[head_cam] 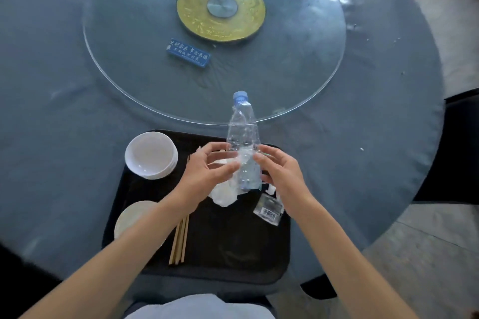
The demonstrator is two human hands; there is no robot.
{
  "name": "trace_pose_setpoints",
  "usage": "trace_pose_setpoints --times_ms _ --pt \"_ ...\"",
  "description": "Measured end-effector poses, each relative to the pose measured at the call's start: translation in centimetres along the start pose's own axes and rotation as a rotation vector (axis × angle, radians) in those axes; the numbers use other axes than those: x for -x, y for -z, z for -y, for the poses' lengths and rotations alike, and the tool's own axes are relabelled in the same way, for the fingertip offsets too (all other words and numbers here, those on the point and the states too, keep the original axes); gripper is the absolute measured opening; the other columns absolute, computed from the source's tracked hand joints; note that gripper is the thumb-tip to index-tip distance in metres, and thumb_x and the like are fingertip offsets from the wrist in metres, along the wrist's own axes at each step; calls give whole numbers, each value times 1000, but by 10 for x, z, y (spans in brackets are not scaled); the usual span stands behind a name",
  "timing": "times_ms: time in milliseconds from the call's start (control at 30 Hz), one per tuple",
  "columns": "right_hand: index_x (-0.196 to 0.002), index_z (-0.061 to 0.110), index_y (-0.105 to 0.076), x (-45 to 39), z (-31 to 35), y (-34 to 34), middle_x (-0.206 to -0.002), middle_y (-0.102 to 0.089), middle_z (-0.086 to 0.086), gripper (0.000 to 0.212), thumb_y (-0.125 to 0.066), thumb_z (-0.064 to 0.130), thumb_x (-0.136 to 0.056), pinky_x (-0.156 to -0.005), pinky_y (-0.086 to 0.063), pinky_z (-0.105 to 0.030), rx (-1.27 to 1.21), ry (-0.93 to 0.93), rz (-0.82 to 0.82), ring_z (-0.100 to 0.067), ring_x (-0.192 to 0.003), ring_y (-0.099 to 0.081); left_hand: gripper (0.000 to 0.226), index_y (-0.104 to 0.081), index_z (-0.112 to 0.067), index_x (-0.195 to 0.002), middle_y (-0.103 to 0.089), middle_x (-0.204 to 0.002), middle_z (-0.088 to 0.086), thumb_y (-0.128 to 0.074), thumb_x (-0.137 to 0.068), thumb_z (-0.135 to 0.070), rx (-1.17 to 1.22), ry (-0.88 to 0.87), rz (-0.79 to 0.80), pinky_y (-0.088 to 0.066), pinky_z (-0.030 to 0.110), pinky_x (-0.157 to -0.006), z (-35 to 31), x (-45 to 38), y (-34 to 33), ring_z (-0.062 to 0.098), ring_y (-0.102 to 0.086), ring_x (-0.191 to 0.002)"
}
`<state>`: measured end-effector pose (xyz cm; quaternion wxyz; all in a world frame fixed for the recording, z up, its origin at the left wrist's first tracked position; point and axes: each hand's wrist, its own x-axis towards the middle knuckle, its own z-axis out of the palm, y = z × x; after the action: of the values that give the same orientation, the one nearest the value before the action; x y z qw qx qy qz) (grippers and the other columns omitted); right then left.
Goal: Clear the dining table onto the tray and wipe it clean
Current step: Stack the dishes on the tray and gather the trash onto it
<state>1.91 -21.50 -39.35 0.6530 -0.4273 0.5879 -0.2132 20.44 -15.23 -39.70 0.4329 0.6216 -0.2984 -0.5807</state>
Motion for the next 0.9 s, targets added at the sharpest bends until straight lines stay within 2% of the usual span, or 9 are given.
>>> trace_pose_setpoints --times_ms 67,133,267,367,500,667,733,800,900 --pt "-125 22 -68 26 -22 -4 -108 -78 6 29 -72 21 -97 -76 -57 -19 14 -20 8 -2 -95 -73 46 -62 -24 -122 -71 -118 -3 -84 -82 -22 -62 25 -6 -61 37 -86 28 27 0 15 -72 -104" --pt "-125 21 -68 48 -49 -7 -109 -78 4 29 -73 17 -96 -73 -55 -17 64 -32 4 -3 -95 -74 40 -64 -24 -117 -71 -113 -1 -84 -82 -23 -63 65 -25 -61 36 -84 57 54 0 16 -71 -103" --pt "-123 28 -71 80 -103 -12 -111 -77 1 31 -76 19 -94 -89 -58 -27 212 -59 -23 -12 -103 -73 14 -72 -14 -104 -75 -103 11 -75 -91 -16 80 222 -73 -62 35 -83 104 97 -2 23 -72 -100" --pt "-129 27 -70 93 -132 -20 -112 -76 5 38 -75 25 -92 -102 -56 -39 365 -72 -50 -8 -104 -72 13 -72 -9 -106 -75 -100 12 -70 -94 -14 95 293 -78 -61 28 -81 130 116 -4 18 -73 -90" --pt "-139 17 -65 101 -144 -33 -122 -74 4 45 -72 25 -95 -105 -52 -35 542 -49 -106 -9 -111 -66 17 -69 -8 -110 -73 -101 12 -69 -96 -17 78 375 -100 -62 32 -83 156 127 -12 22 -73 -93" --pt "-116 4 -71 91 -146 -40 -110 -76 -11 30 -67 26 -95 -96 -55 -46 695 4 -147 -28 -105 -69 19 -69 -11 -110 -74 -101 9 -71 -94 -21 48 408 -148 -62 36 -85 173 120 -19 21 -74 -94" --pt "-106 11 -74 84 -149 -38 -103 -77 -5 19 -67 26 -96 -89 -55 -42 702 27 -144 -23 -98 -69 20 -69 -11 -111 -74 -99 7 -71 -94 -22 34 400 -168 -62 35 -85 176 114 -21 19 -74 -93" --pt "-115 20 -76 79 -151 -37 -107 -76 1 22 -66 25 -97 -91 -53 -36 676 46 -140 -17 -100 -68 22 -70 -11 -112 -75 -99 5 -72 -94 -23 9 388 -167 -62 34 -85 178 109 -22 17 -74 -93" --pt "-135 18 -68 76 -158 -35 -124 -74 3 39 -66 26 -97 -103 -51 -33 651 43 -135 -14 -114 -66 27 -69 -9 -118 -75 -103 5 -70 -95 -24 -3 388 -140 -62 32 -85 179 108 -21 17 -73 -95"
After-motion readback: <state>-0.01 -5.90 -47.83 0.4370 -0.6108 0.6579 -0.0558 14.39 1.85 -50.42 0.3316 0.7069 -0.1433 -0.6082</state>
